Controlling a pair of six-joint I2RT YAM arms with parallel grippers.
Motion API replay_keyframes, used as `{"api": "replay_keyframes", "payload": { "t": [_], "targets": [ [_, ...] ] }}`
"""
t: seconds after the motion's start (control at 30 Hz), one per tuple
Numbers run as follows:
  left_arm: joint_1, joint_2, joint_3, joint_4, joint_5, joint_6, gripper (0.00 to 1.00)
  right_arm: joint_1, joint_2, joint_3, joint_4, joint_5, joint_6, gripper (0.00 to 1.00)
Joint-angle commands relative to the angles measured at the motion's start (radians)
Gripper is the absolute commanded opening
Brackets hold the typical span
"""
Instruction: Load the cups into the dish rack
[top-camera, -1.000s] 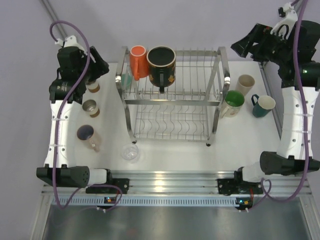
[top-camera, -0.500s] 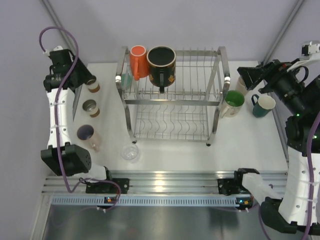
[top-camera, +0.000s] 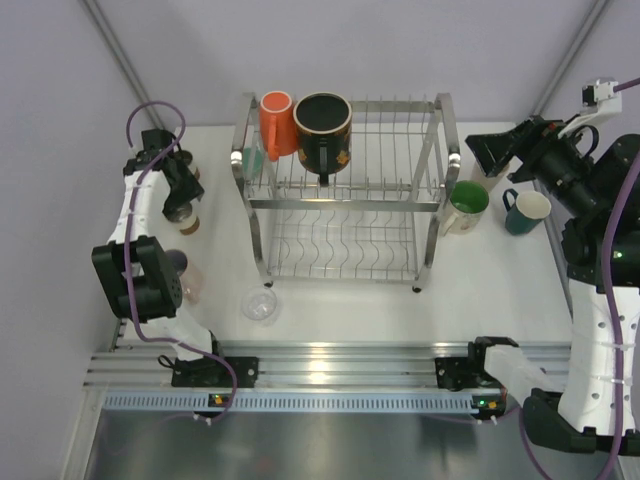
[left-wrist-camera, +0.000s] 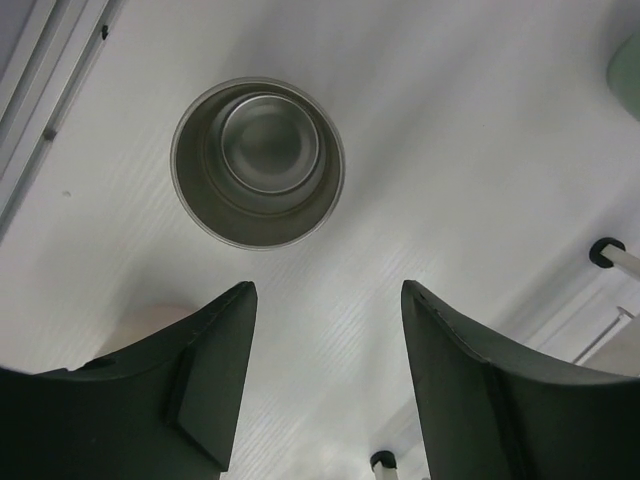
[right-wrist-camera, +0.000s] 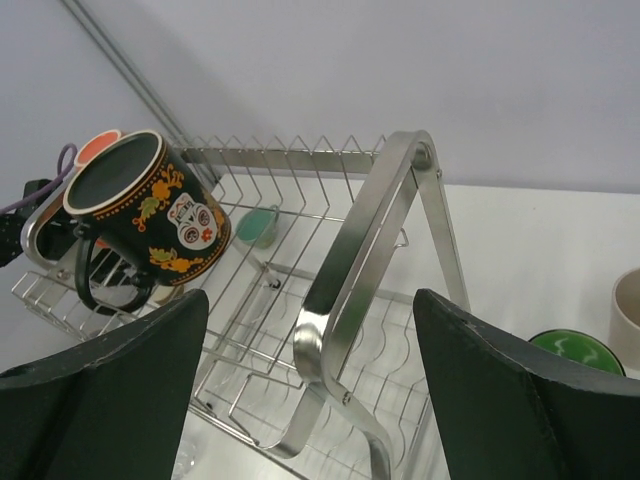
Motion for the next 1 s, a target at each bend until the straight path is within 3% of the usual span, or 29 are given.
{"api": "replay_keyframes", "payload": {
  "t": [0.0,0.33,0.47,0.57,0.83,0.97],
  "targets": [
    [0.01,-0.038,-0.036,0.034,-0.063,-0.024,0.65,0.012,-0.023,0.006,0.04,-0.019,-0.017,0.84],
    [0.015,-0.1,-0.093,0.054,-0.122,0.013,0.68,0.023,-0.014,0.007,0.04,-0.032,-0.026,0.84],
    [0.016,-0.02,-0.082,0.092,0.001,0.068,0.62,0.027,-0.014,0.02,0.021,-0.032,-0.04,0.84],
    [0.013,0.012,-0.081,0.126,0.061,0.111,0.63,0.055,-0.011,0.041,-0.002,-0.037,-0.055,0.84],
    [0.013,0.118,-0.058,0.127,-0.024,0.147,0.6,0.076,-0.008,0.053,-0.006,-0.054,-0.058,0.83],
    [0.013,0.158,-0.03,0.126,0.011,0.173,0.51,0.081,-0.004,0.043,-0.002,-0.054,-0.06,0.83]
  ]
}}
